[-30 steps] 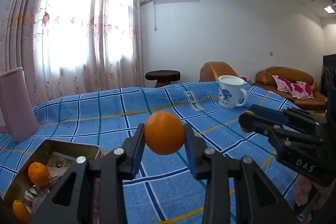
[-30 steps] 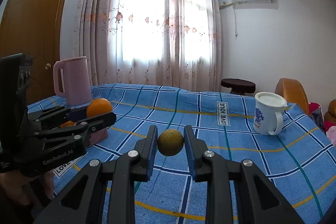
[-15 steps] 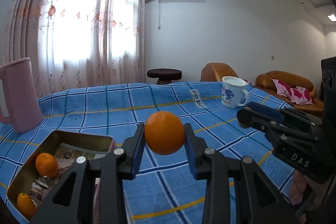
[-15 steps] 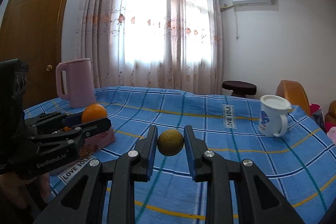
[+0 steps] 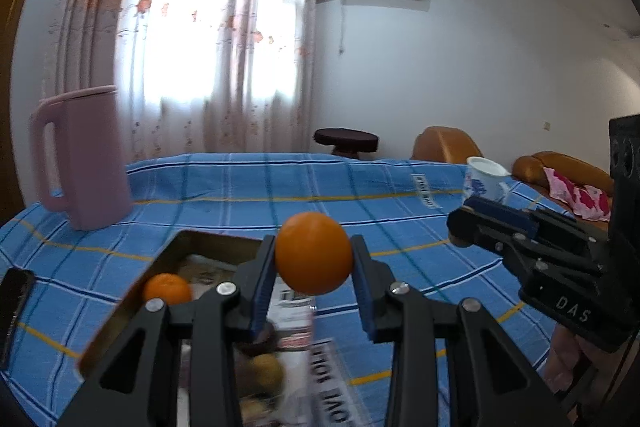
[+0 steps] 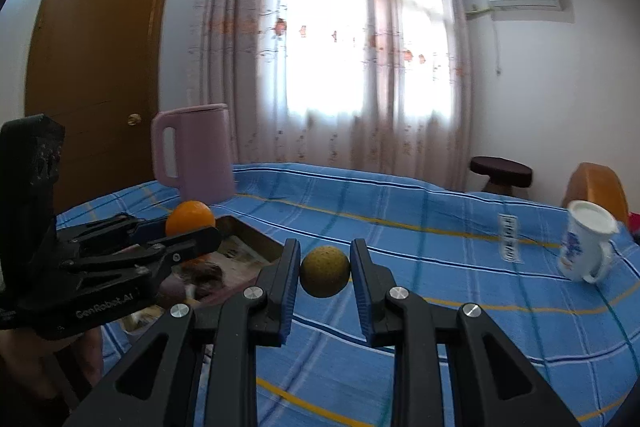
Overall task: Organize fruits
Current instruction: 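Carry the orange and the yellow-green fruit over the tin box, then lower both fruits into the tin and open both grippers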
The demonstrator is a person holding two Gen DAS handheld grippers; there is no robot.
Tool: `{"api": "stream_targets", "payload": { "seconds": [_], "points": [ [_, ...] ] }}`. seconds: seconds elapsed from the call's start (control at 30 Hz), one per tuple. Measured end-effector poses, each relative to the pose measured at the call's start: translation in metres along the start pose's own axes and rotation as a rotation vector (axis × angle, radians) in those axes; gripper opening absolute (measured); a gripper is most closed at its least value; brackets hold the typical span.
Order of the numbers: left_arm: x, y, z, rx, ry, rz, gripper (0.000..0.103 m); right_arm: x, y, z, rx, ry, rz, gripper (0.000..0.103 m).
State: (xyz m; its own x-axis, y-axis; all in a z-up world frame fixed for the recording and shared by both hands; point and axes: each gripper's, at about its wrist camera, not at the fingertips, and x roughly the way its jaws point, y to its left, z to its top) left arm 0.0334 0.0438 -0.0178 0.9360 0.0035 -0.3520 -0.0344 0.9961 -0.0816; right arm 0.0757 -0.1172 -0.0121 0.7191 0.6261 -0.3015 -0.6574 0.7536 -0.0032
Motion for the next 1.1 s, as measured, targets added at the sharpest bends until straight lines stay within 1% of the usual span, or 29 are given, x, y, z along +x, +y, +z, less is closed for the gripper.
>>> {"api": "stream_targets", "payload": {
  "seconds": [0.23, 0.43, 0.53, 0.67, 0.97, 1.1],
  "points": [
    [-0.013, 0.035, 0.001, -0.032, 0.008, 0.047, 0.038, 0.017, 0.032, 0.008, -0.037, 0.013, 0.066, 0.027],
    [-0.02, 0.065, 0.0, -0.057, 0.015, 0.117, 0.038, 0.034, 0.059, 0.012, -0.066, 0.032, 0.119, 0.027],
    [-0.019, 0.079, -0.002, -0.066, 0.037, 0.144, 0.038, 0.042, 0.069, 0.009, -0.083, 0.053, 0.137, 0.027],
    [-0.014, 0.091, -0.008, -0.08, 0.072, 0.171, 0.038, 0.055, 0.084, -0.001, -0.105, 0.104, 0.152, 0.027],
    [-0.009, 0.099, -0.016, -0.085, 0.111, 0.172, 0.038, 0.074, 0.099, -0.011, -0.135, 0.181, 0.15, 0.027],
    [-0.007, 0.101, -0.018, -0.086, 0.128, 0.166, 0.038, 0.075, 0.1, -0.011, -0.138, 0.192, 0.15, 0.027]
  ]
}}
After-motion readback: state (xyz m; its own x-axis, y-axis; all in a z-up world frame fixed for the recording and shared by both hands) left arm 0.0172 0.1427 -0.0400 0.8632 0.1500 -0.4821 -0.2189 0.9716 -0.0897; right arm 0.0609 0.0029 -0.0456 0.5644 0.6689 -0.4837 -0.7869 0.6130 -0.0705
